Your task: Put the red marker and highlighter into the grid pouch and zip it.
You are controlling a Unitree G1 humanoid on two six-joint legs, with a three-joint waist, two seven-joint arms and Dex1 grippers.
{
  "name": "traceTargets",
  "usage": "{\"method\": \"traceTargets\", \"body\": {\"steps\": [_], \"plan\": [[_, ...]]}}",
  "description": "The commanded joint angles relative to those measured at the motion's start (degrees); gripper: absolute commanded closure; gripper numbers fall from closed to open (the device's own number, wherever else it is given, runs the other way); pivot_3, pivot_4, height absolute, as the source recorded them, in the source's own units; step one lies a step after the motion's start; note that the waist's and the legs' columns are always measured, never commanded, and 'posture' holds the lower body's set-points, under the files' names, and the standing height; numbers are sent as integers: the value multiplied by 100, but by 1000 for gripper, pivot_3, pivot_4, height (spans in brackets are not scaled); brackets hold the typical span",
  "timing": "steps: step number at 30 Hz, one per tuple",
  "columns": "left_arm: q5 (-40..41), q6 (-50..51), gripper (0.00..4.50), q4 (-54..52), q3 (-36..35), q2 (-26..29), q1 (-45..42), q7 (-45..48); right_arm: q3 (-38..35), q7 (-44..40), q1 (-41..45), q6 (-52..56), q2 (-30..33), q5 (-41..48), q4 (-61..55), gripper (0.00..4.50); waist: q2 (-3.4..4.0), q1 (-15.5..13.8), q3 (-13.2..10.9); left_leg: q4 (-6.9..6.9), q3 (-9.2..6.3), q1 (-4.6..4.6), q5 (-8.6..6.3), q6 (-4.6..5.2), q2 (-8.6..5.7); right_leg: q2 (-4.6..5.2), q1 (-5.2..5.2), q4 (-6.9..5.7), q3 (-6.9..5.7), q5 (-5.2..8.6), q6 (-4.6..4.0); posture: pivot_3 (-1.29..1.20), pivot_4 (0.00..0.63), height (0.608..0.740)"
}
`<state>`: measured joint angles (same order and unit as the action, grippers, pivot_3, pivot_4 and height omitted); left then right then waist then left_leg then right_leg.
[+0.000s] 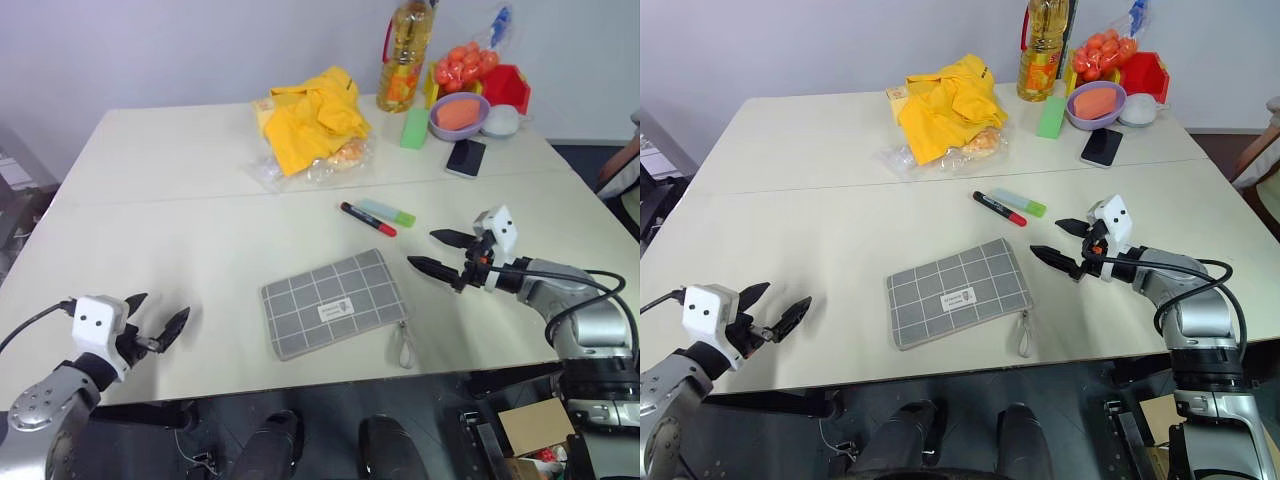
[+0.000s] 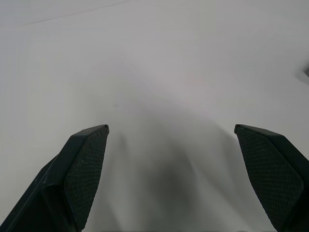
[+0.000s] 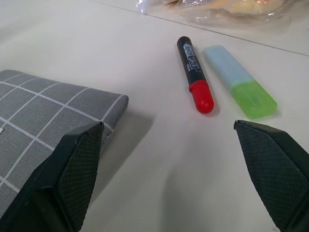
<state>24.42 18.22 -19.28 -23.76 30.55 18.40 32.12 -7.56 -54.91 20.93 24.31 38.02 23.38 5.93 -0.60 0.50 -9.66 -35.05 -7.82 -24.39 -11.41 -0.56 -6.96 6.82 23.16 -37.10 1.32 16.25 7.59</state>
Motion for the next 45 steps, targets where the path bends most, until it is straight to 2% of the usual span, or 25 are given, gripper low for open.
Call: {"method": "traceTargets", "body": {"steps": [1, 15, 21, 24, 30, 31, 36, 41, 45], "plan": [[64, -64, 0, -263, -146, 20, 63, 19, -40, -26, 63, -127, -44, 62, -124, 27, 0, 0, 0, 0, 0, 0, 0, 0, 0, 0, 0, 0, 0, 0, 0, 0, 150, 740], [-99, -508, 0, -276, -15, -53, 15, 114, 61, -18, 103, -71, -152, 91, -295, 27, 0, -3, 0, 0, 0, 0, 0, 0, 0, 0, 0, 0, 0, 0, -1, 0, 150, 740], [-289, -725, 0, -285, 294, 16, 63, 366, 120, -35, 112, 102, -296, 286, -707, 27, 0, 0, 0, 0, 0, 0, 0, 0, 0, 0, 0, 0, 0, 0, -1, 0, 150, 740], [-414, -849, 0, -169, 406, 104, -30, 465, 337, -15, 117, 414, -451, 437, -1128, 865, 1, 1, 0, 1, 0, 0, 0, 0, 1, 0, 1, 0, 0, 0, -1, 0, 150, 740], [-693, -1155, 0, -75, 585, 369, -171, 748, 1132, 299, 43, 380, -656, -196, -1002, 4160, 1, -3, 0, 1, -1, 0, 0, 0, 1, 0, 6, 1, 0, 7, -13, 0, 150, 740], [-758, -1242, 0, -64, 599, 426, -165, 801, 1255, 334, 14, 274, -649, -355, -903, 4425, 1, -4, 0, 1, -1, 0, 0, 0, 0, 0, 6, 0, 0, 7, -13, 0, 150, 740], [-1074, -1802, 0, 59, 670, 655, -162, 1039, 1517, 413, 28, -9, -657, -776, -453, 4425, 1, -1, 0, 0, 0, 1, 0, 0, -1, -1, 7, 1, 0, 5, -10, 0, 150, 740], [-1597, -2909, 0, 498, 1174, 1060, -376, 1599, 1521, 336, 182, -175, -750, -797, -177, 4425, 1, 3, 1, 1, 0, 2, 0, -1, 0, -1, 6, 1, -1, 1, -4, 0, 150, 740], [-1885, -3721, 0, 908, 1717, 1139, -910, 1871, 1520, 345, 244, -264, -819, -834, -20, 4425, 1, -8, 1, 0, -3, 4, 0, -1, -1, -3, 10, 0, -4, 0, -1, 0, 150, 740]]}}
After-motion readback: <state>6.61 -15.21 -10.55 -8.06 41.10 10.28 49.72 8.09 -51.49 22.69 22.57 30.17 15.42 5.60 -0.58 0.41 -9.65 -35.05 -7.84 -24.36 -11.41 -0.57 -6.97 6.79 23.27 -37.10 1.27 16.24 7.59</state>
